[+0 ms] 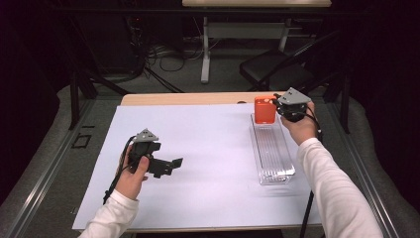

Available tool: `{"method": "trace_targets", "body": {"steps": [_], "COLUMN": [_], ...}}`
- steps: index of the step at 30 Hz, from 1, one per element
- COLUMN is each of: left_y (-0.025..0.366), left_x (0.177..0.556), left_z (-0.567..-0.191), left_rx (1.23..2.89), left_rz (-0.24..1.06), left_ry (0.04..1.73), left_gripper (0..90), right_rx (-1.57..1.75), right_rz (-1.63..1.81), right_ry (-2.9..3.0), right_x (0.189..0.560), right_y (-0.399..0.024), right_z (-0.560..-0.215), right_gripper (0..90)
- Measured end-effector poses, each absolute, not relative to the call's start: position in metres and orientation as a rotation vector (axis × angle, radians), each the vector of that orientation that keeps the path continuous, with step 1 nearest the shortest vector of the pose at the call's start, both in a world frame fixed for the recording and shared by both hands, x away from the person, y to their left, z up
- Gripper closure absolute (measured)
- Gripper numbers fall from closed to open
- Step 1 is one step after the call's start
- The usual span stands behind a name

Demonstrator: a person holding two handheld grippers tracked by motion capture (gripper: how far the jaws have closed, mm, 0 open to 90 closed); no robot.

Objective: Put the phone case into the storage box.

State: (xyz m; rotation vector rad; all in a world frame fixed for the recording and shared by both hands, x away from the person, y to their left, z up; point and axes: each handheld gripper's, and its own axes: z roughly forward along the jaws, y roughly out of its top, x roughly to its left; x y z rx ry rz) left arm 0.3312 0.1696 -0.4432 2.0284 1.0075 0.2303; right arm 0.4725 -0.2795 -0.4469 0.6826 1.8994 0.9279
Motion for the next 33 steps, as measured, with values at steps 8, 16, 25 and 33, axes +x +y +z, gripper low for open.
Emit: {"method": "trace_targets", "body": {"steps": [8,16,25,33], "left_y": [0.169,0.17,0.17,0.171], "left_x": [0.332,0.332,0.332,0.332], "left_z": [-0.447,-0.448,-0.449,-0.45], "left_rx": [2.034,2.032,2.02,2.024], "left_rz": [0.22,0.213,0.212,0.206], "left_ry": [1.01,1.013,1.019,1.019], "left_gripper": [0.3,0.3,0.4,0.3], "right_rx": [0.683,0.68,0.667,0.651], "right_rz": [0.913,0.903,0.903,0.892], "right_ry": [1.916,1.921,1.933,1.927], "right_x": [0.475,0.475,0.476,0.477], "right_y": [-0.277,-0.277,-0.274,-0.275], "right_z": [-0.457,-0.462,-0.464,-0.466], "right_gripper": [81.1,81.0,81.0,80.8]}}
